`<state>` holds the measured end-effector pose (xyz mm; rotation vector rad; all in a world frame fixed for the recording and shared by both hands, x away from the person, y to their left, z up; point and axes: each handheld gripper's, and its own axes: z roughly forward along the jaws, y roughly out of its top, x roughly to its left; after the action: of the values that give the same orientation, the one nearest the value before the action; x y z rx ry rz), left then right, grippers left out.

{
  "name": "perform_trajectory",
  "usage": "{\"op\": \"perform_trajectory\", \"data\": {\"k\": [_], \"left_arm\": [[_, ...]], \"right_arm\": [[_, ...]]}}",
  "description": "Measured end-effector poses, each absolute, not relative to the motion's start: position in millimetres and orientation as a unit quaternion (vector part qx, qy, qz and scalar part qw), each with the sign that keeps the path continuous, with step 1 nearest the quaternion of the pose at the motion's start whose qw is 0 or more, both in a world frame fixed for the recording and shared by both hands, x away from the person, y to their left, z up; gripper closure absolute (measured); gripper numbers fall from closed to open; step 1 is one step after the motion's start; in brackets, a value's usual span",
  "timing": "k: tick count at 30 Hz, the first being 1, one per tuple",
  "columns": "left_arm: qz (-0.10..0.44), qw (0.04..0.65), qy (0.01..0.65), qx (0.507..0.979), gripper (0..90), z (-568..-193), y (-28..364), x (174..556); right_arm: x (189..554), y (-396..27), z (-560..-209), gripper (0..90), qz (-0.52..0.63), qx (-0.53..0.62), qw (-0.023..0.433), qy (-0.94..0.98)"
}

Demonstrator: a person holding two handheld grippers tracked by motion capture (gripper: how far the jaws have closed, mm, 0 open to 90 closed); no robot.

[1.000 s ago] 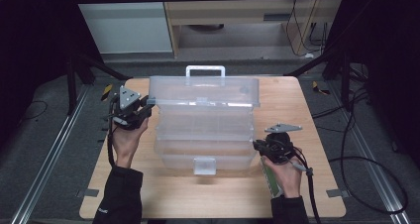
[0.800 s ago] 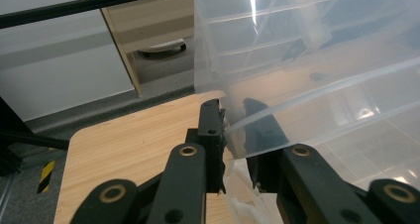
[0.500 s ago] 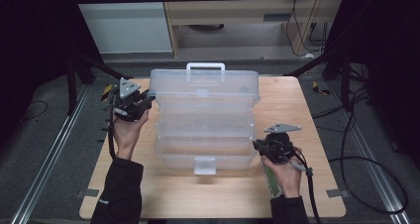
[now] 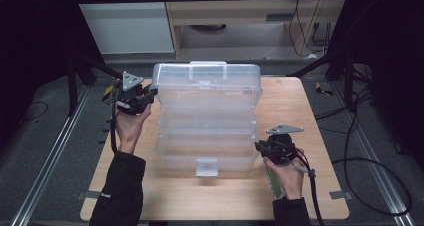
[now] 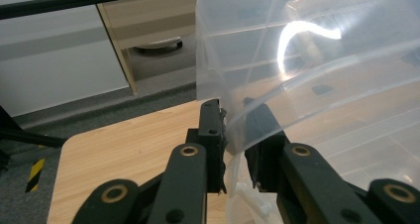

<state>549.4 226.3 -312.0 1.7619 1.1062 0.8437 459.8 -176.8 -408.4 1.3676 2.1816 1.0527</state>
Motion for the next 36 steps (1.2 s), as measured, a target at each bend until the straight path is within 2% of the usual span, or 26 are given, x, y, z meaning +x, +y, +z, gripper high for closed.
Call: {"op": "perform_trajectory", "data": {"k": [36], "left_arm": [[0.352,0.415,0.455,0.705,76.8,-304,215,614]], "right_arm": [[460,-175,-409,79.2,0.370,0.479,0.188,0.773]]}}
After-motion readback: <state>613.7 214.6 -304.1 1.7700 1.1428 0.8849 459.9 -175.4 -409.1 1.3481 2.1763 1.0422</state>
